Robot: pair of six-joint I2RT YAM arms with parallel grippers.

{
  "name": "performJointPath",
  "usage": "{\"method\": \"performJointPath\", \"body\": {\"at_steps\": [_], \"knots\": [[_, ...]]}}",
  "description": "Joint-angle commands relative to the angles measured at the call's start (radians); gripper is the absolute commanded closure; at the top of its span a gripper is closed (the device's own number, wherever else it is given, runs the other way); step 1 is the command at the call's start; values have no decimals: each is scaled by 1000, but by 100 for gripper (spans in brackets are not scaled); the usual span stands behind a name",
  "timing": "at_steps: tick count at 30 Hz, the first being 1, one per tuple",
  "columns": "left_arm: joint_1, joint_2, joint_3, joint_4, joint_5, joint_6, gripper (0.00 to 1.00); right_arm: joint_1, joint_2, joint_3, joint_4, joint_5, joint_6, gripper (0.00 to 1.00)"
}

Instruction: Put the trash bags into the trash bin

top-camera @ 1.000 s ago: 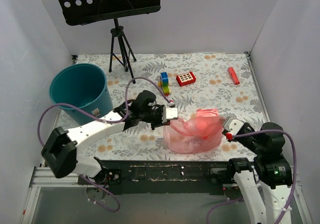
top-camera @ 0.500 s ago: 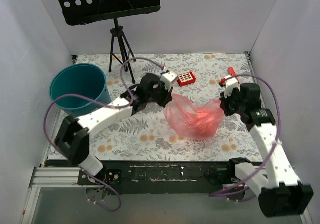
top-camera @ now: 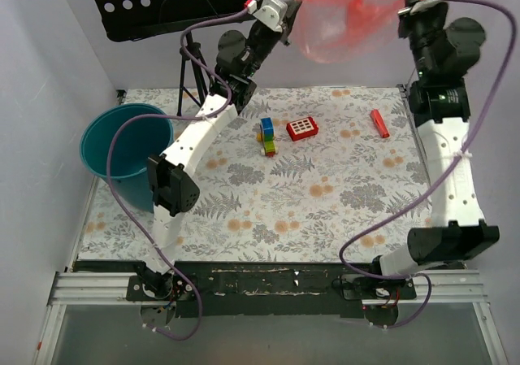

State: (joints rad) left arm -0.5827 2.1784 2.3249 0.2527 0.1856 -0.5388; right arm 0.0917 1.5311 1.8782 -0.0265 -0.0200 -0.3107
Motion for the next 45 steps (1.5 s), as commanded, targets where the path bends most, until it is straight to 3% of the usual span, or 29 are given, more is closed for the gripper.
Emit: {"method": "performJointPath", "body": {"at_steps": [1,3,4,6,7,8,9,10,11,12,13,14,16,18,20,23,27,29,32,36,38,40,42,45], "knots": [[-115,-48,225,496,150,339,100,31,-130,30,511,-95,-94,99],[-138,-63,194,569,221,442,100,52,-178,-28,534,-183,-180,99],[-143,-115,66,620,262,500,100,59,-233,-115,537,-255,-261,99],[-146,-237,-327,719,366,540,100,63,-369,-531,569,-345,-460,99],[-143,-314,-548,702,476,625,100,65,-444,-708,577,-371,-593,99],[-137,-389,-749,589,580,740,100,63,-504,-890,451,-386,-726,99],[-125,-475,-958,377,700,958,100,63,-559,-1003,259,-402,-872,99],[-105,-533,-1072,-78,748,1260,100,63,-601,-1058,-132,-449,-1021,99],[-94,-558,-1105,-609,668,1744,100,65,-612,-1039,-630,-509,-1202,99],[-92,-554,-1104,-1067,570,2089,100,78,-591,-1003,-999,-543,-1410,99],[-92,-575,-1108,-1277,619,2112,100,126,-582,-957,-1190,-595,-1365,99],[-106,-663,-1136,-1350,731,1987,100,164,-597,-918,-1273,-679,-1172,99],[-121,-870,-1273,-1214,828,1802,100,180,-705,-863,-1284,-802,-978,99],[-123,-1087,-1510,-785,813,1569,100,181,-861,-857,-1212,-857,-864,99],[-118,-1231,-1656,-571,757,1417,100,184,-969,-883,-1085,-832,-722,99],[-114,-1258,-1617,-666,694,1311,100,183,-990,-881,-1044,-790,-641,99],[-117,-1195,-1506,-787,600,1136,100,183,-934,-875,-905,-658,-425,99],[-115,-1172,-1480,-747,546,986,100,183,-905,-872,-807,-571,-308,99],[-117,-1113,-1448,-578,425,644,100,183,-862,-892,-641,-416,-161,99],[-111,-923,-1334,-475,263,378,100,181,-732,-932,-446,-184,-12,99],[-100,-757,-1207,-463,76,210,100,180,-611,-915,-389,-71,11,99],[-69,-590,-1051,-527,13,98,100,154,-467,-872,-334,49,12,99],[-52,-421,-831,-624,6,80,100,96,-303,-753,-297,139,31,99],[-42,-206,-459,-684,-1,117,100,-15,-56,-465,-312,144,88,99]]}}
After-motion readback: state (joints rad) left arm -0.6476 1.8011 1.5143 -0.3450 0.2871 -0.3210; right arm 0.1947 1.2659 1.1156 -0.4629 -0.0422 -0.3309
